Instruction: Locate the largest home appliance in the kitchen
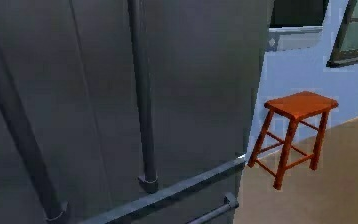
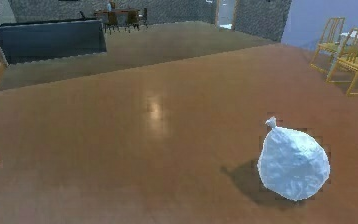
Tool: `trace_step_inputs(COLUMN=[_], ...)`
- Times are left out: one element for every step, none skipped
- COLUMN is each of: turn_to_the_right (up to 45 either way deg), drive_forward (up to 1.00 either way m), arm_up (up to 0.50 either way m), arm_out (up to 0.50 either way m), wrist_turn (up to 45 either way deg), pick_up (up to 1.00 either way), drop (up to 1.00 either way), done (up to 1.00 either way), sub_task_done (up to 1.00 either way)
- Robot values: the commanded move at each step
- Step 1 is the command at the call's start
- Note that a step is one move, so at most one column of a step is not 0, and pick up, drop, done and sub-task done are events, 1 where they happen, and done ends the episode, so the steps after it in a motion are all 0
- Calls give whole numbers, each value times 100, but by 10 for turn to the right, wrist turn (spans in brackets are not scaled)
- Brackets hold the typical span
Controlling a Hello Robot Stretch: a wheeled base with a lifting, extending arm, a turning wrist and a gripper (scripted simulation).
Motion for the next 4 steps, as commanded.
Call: trace_step_inputs(turn_to_the_right=[450, 450, 360, 0], drive_forward=[0, 0, 0, 10], arm_up=[0, 0, 0, 0], arm_out=[0, 0, 0, 0], wrist_turn=[0, 0, 0, 0], pick_up=[0, 0, 0, 0], drop=[0, 0, 0, 0], done=[0, 0, 0, 0], sub_task_done=[0, 0, 0, 0])
